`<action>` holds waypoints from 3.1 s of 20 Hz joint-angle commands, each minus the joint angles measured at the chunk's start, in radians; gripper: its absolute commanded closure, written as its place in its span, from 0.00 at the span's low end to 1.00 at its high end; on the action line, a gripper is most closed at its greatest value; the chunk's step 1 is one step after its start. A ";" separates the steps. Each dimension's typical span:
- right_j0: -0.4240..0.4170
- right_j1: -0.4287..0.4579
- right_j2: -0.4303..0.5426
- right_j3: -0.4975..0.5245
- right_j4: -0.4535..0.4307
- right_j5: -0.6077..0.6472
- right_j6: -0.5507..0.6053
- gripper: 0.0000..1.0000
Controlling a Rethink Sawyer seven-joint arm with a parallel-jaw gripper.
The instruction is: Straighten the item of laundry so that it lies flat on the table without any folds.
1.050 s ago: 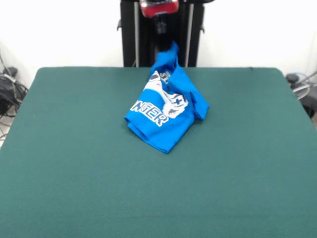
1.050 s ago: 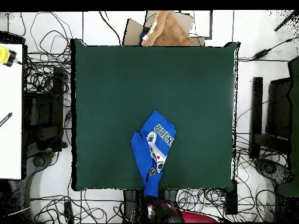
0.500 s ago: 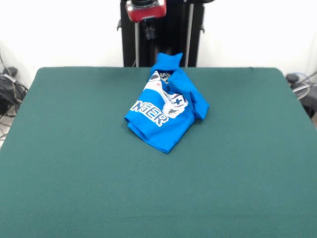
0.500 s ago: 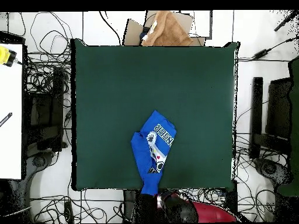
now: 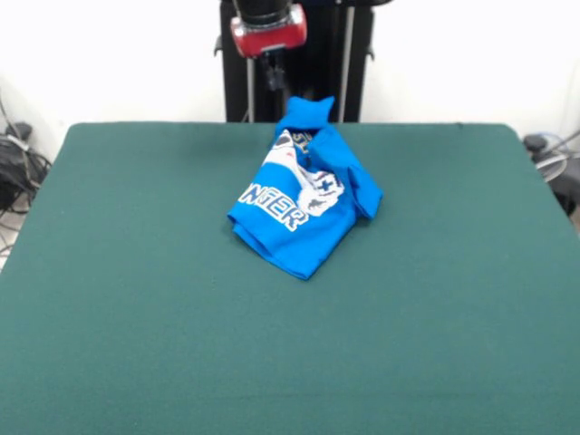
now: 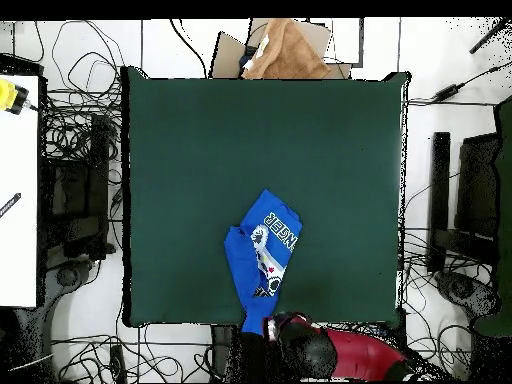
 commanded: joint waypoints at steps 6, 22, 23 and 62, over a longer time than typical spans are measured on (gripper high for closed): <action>0.128 0.059 0.163 -0.288 0.094 0.134 0.062 1.00; 0.315 0.115 0.127 -0.629 0.151 0.302 0.092 0.00; 0.322 0.123 0.122 -0.648 0.160 0.315 0.093 0.00; 0.402 0.277 0.016 -0.751 0.139 0.492 0.056 0.00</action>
